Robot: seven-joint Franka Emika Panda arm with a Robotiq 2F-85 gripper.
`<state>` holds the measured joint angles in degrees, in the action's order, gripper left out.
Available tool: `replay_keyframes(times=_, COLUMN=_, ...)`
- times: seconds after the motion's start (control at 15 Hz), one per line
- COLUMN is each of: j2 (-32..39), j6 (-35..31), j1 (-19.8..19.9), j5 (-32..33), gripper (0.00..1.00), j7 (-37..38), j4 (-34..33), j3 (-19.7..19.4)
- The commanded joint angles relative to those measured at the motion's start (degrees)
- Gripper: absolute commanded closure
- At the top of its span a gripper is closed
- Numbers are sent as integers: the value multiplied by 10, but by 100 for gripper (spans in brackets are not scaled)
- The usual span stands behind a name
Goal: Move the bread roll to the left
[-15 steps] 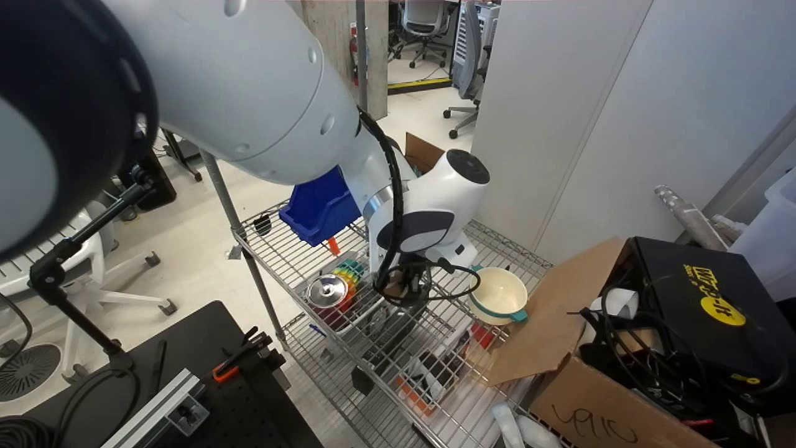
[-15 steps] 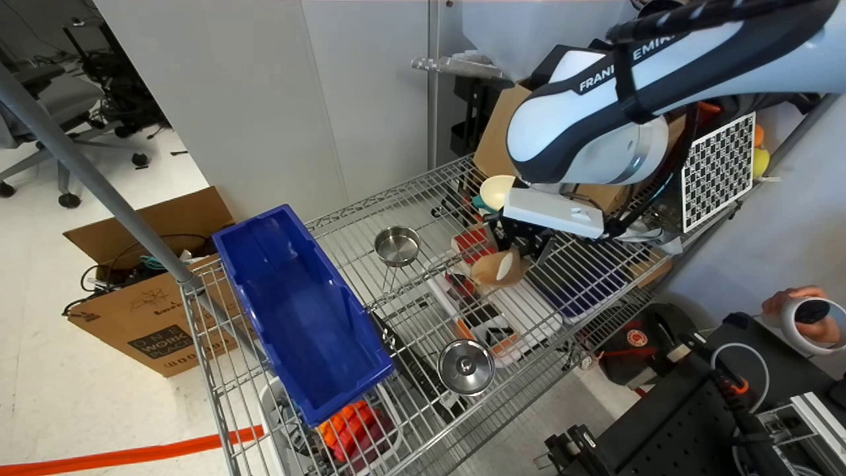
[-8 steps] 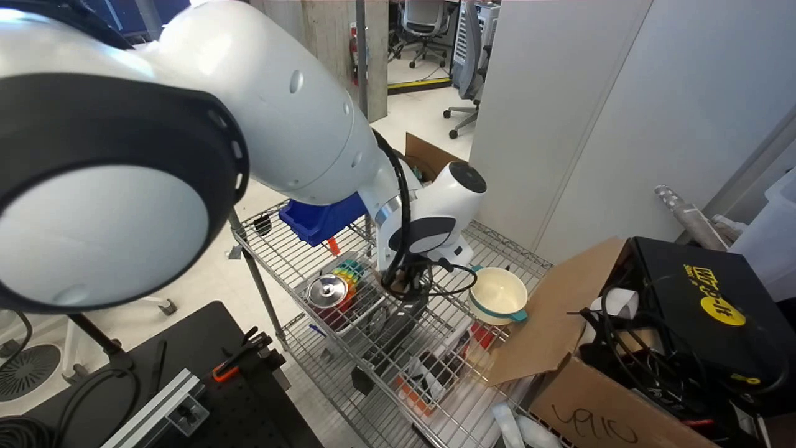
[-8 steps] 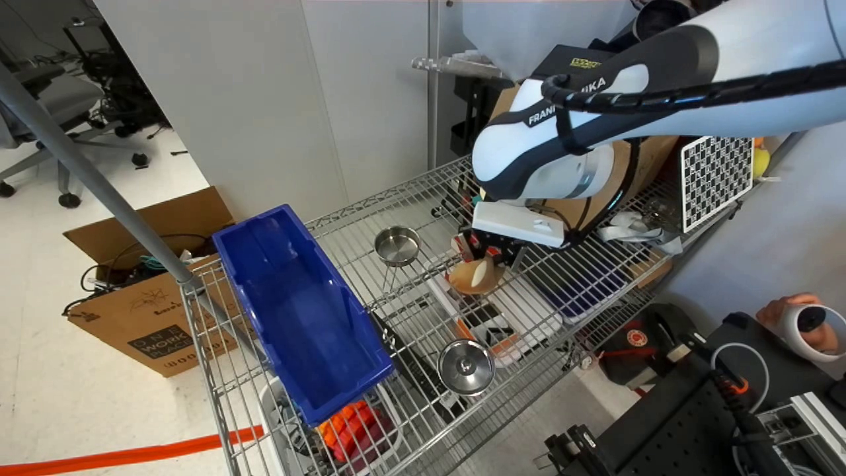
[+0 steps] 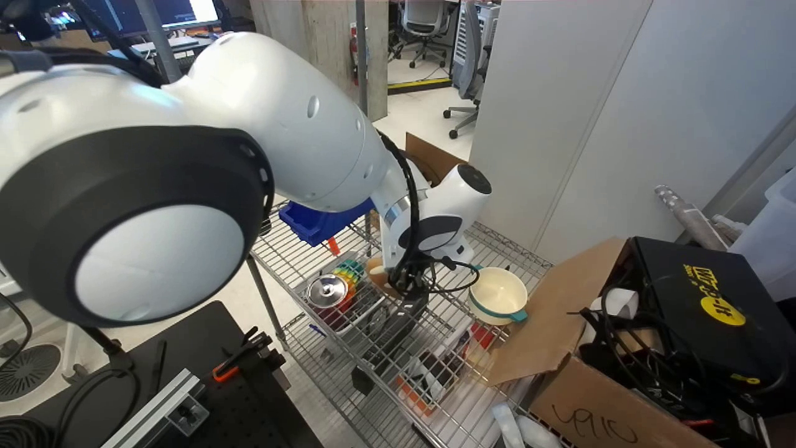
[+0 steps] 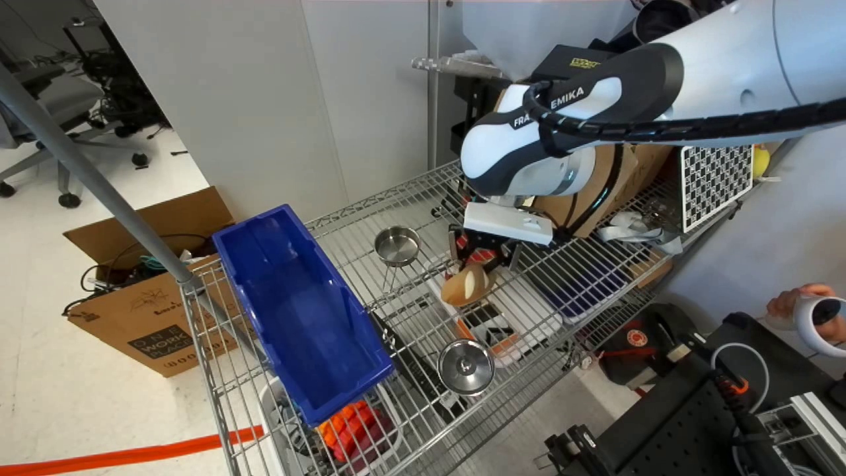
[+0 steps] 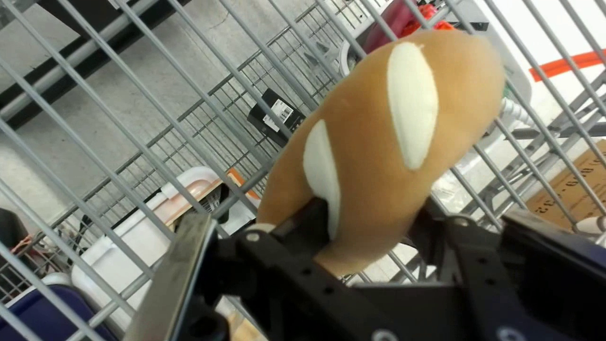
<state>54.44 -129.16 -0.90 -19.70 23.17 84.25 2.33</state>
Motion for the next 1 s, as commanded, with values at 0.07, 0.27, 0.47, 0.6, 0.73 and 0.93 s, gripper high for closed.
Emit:
replay_keyframes(times=0.07, j2=-2, j6=36, j1=-11, j5=6, gripper=13, j7=8, j4=-24, j3=-3)
replay_keyframes(times=0.27, j2=-32, j6=49, j1=-6, j5=0, gripper=0, j7=-9, j4=-4, j3=4)
replay_keyframes(times=0.47, j2=-84, j6=49, j1=6, j5=-10, gripper=0, j7=-41, j4=37, j3=13)
replay_keyframes(times=0.6, j2=-133, j6=50, j1=21, j5=-22, gripper=0, j7=-71, j4=82, j3=20)
replay_keyframes(times=0.73, j2=-184, j6=107, j1=56, j5=-56, gripper=0, j7=-109, j4=134, j3=37)
replay_keyframes(times=0.93, j2=-165, j6=123, j1=38, j5=-49, gripper=0, j7=-100, j4=109, j3=13)
